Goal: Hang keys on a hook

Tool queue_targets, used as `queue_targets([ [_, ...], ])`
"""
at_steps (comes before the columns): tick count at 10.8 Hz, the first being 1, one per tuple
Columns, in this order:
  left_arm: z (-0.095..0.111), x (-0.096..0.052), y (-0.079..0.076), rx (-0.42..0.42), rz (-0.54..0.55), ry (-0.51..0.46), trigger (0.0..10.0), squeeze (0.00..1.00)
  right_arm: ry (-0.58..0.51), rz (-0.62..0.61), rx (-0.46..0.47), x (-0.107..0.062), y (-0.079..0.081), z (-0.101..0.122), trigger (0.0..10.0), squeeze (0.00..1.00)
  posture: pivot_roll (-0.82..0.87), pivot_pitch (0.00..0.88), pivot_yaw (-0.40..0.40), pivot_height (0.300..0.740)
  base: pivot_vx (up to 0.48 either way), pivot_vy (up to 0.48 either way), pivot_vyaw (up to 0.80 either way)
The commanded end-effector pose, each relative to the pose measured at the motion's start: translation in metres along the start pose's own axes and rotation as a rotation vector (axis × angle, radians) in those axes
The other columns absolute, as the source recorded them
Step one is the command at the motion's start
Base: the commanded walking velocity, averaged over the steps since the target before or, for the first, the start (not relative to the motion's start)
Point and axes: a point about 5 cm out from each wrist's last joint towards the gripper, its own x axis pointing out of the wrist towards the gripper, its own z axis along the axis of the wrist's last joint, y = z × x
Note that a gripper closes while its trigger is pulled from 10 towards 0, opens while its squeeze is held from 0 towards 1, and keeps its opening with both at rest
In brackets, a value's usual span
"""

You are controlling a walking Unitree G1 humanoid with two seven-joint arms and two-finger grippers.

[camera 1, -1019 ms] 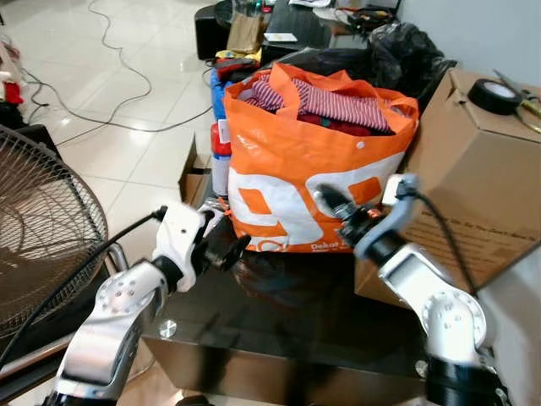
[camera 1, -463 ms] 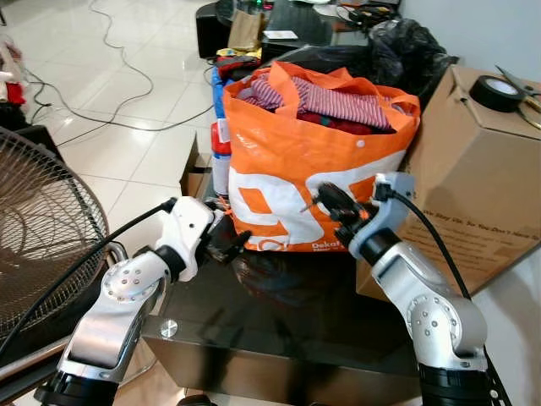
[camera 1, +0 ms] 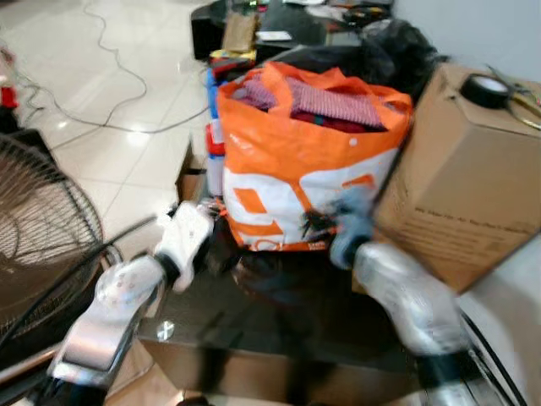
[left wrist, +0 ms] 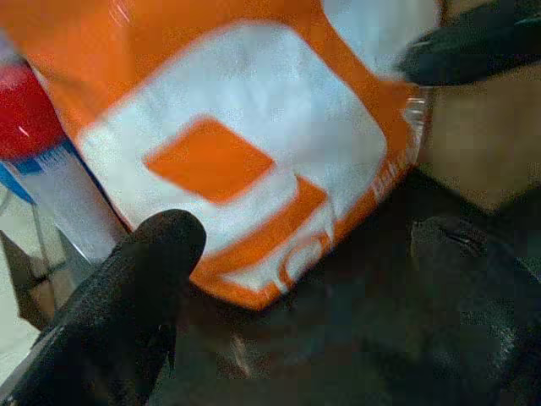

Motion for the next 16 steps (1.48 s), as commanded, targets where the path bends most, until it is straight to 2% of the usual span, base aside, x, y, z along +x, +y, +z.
queue_targets([
  [1,-0.006,-0.004,-0.007,0.014,-0.037,0.035,10.0,0.0,0.055,-0.002,-0.083,0.009,-0.002,-0.004,0.0,0.0,0.05,0.0,-0.086,0.74,0.0,0.0,0.0],
  [2,-0.01,-0.009,-0.011,0.008,-0.045,0.053,10.0,0.0,0.105,0.013,-0.133,0.014,-0.002,-0.009,0.0,0.0,0.04,0.0,-0.093,0.74,0.0,0.0,0.0],
  [3,-0.02,-0.025,-0.027,-0.012,-0.076,0.103,10.0,0.0,0.304,0.06,-0.329,0.024,-0.002,-0.04,0.0,0.0,0.03,0.0,-0.119,0.74,0.0,0.0,0.0],
  [4,-0.022,-0.035,-0.036,-0.032,-0.089,0.123,10.0,0.0,0.418,0.081,-0.437,0.022,-0.006,-0.06,0.0,0.0,0.03,0.0,-0.129,0.74,0.0,0.0,0.0],
  [6,-0.031,-0.053,-0.048,-0.071,-0.088,0.161,10.0,0.0,0.535,0.144,-0.543,0.013,-0.014,-0.08,0.0,0.0,0.01,0.0,-0.145,0.74,0.0,0.0,0.0],
  [7,-0.031,-0.053,-0.049,-0.076,-0.085,0.166,10.0,0.0,0.557,0.16,-0.588,0.01,-0.014,-0.082,0.0,0.0,0.0,0.0,-0.144,0.74,0.0,0.0,0.0],
  [9,-0.026,-0.049,-0.051,-0.083,-0.081,0.159,10.0,0.0,0.628,0.186,-0.783,0.009,-0.019,-0.085,0.0,0.0,0.0,0.0,-0.139,0.74,0.0,0.0,0.0],
  [10,-0.024,-0.049,-0.051,-0.084,-0.08,0.157,10.0,0.0,0.678,0.232,-0.895,0.008,-0.016,-0.09,0.0,0.0,0.0,0.0,-0.137,0.74,0.0,0.0,0.0],
  [11,-0.024,-0.05,-0.05,-0.084,-0.08,0.159,10.0,0.0,0.69,0.264,-0.951,0.01,-0.009,-0.095,0.0,0.0,0.0,0.0,-0.138,0.74,0.0,0.0,0.0],
  [13,-0.024,-0.05,-0.051,-0.088,-0.079,0.163,10.0,0.0,0.64,0.295,-0.88,0.015,0.01,-0.103,0.0,0.0,0.01,0.0,-0.142,0.74,0.0,0.0,0.0],
  [15,-0.023,-0.052,-0.051,-0.098,-0.067,0.162,10.0,0.0,0.548,0.273,-0.72,0.022,0.026,-0.109,0.0,0.0,0.02,0.0,-0.152,0.74,0.0,0.0,0.0],
  [16,-0.022,-0.053,-0.051,-0.106,-0.061,0.158,10.0,0.0,0.538,0.262,-0.671,0.023,0.028,-0.113,4.7,0.0,0.02,0.0,-0.156,0.74,0.0,0.0,0.0],
])
